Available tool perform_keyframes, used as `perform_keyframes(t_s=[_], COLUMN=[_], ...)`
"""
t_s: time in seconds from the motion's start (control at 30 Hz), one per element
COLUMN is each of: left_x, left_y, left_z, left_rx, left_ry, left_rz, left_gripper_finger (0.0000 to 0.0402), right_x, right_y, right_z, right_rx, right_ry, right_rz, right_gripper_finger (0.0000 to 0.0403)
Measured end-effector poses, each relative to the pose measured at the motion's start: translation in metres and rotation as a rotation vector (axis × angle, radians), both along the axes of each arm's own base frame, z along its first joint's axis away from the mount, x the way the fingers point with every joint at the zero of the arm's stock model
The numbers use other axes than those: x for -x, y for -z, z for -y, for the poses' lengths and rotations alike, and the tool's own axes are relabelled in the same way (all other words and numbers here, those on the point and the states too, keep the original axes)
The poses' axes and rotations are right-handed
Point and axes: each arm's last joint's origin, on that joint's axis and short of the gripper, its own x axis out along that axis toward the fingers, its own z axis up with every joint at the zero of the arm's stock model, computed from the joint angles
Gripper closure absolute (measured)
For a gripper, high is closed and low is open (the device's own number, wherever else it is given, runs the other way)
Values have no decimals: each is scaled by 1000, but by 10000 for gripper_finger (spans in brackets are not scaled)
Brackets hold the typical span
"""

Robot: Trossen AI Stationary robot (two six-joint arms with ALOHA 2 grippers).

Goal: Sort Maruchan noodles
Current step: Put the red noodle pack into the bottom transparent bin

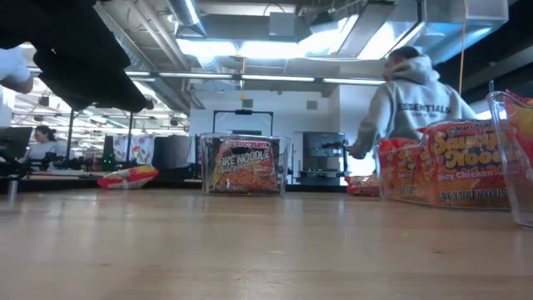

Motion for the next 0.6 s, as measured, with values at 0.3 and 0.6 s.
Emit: perform_keyframes(t_s=[0.3, 0.6], left_x=[-5, -5], left_y=[-1, -1], left_z=[-5, -5], left_rx=[14, 20], left_ry=[-24, -22], left_rz=[8, 9], left_gripper_finger=[217, 217], right_x=[-8, -18], right_y=[33, 68], right_z=[-12, -21], right_rx=[183, 318], right_ry=[-66, -78], right_rz=[-39, -87], right_gripper_finger=[336, 336])
